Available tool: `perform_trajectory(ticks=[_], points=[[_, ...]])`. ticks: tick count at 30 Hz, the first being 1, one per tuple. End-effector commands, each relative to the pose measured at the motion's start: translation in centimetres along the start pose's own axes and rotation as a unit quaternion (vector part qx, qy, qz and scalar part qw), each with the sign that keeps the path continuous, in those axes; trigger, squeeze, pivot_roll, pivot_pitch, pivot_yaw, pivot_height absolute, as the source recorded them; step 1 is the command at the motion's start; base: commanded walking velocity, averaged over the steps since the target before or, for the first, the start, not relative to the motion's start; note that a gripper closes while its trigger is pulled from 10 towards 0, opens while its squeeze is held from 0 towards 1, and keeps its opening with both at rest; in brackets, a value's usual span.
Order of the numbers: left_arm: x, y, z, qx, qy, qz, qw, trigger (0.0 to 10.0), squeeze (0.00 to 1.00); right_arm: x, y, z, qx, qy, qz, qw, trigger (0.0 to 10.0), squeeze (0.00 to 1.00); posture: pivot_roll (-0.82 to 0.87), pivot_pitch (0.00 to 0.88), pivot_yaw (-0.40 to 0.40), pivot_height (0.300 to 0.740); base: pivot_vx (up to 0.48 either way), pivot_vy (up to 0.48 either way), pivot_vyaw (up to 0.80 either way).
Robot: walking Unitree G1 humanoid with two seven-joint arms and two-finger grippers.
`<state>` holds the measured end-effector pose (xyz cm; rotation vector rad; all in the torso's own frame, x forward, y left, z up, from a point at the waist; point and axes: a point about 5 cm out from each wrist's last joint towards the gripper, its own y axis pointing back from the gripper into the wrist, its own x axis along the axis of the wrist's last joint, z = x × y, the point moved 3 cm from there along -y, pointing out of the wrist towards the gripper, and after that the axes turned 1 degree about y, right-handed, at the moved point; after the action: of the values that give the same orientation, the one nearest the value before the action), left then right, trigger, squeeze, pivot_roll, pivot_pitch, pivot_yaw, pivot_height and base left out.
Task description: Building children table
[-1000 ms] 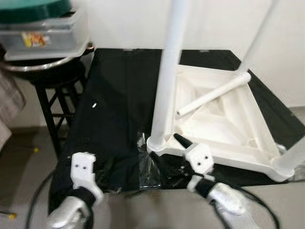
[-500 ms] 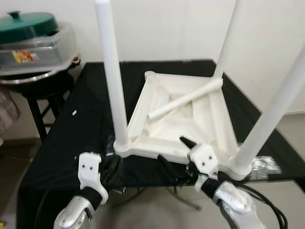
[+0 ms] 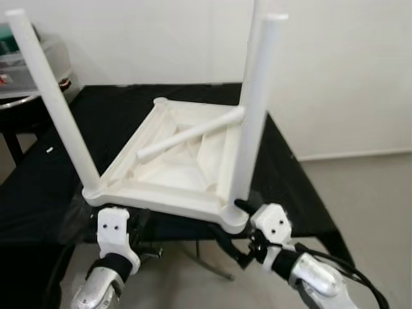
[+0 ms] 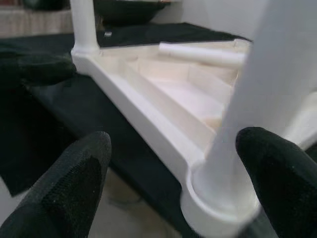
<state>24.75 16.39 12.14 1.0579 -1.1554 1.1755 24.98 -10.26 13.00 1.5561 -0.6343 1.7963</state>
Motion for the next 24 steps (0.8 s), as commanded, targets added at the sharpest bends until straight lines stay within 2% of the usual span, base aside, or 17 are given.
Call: perform_trajectory(ticks=[1, 5, 7, 16, 20, 24], points=[[-0.8, 0.1, -0.4, 0.009, -0.011, -0.020, 1.000, 10.0, 0.00, 0.1, 0.0, -0.7, 0.024, -0.006, 0.004, 1.000, 10.0, 0.00, -0.05, 0.073, -0.043, 0.740, 0.000, -0.480, 0.00], [-0.8, 0.0, -0.3, 0.009, -0.017, -0.022, 1.000, 10.0, 0.00, 0.1, 0.1, -1.1, 0.043, -0.008, 0.004, 0.999, 10.0, 0.00, -0.05, 0.076, -0.041, 0.740, 0.000, -0.480, 0.60], [-0.8, 0.0, -0.3, 0.008, -0.019, -0.022, 1.000, 10.0, 0.00, 0.1, 0.1, -0.9, 0.041, -0.021, 0.007, 0.999, 10.0, 0.00, -0.05, 0.077, -0.040, 0.740, 0.000, -0.480, 0.00], [-0.7, -0.1, 0.0, 0.002, -0.028, -0.024, 0.999, 10.0, 0.00, 0.0, 0.0, -0.6, 0.038, -0.024, 0.002, 0.999, 10.0, 0.00, -0.05, 0.078, -0.040, 0.740, 0.000, -0.480, 0.00], [-0.6, -0.1, 0.6, -0.018, -0.029, -0.026, 0.999, 10.0, 0.00, -0.2, -0.3, 1.0, -0.011, -0.035, 0.002, 0.999, 10.0, 0.00, -0.05, 0.082, -0.044, 0.740, 0.000, -0.480, 0.00], [-0.3, -0.1, 1.3, -0.037, -0.027, -0.024, 0.999, 10.0, 0.00, -0.3, -0.3, 1.4, -0.024, -0.038, 0.001, 0.999, 10.0, 0.00, -0.05, 0.083, -0.046, 0.740, 0.000, -0.478, 0.00]])
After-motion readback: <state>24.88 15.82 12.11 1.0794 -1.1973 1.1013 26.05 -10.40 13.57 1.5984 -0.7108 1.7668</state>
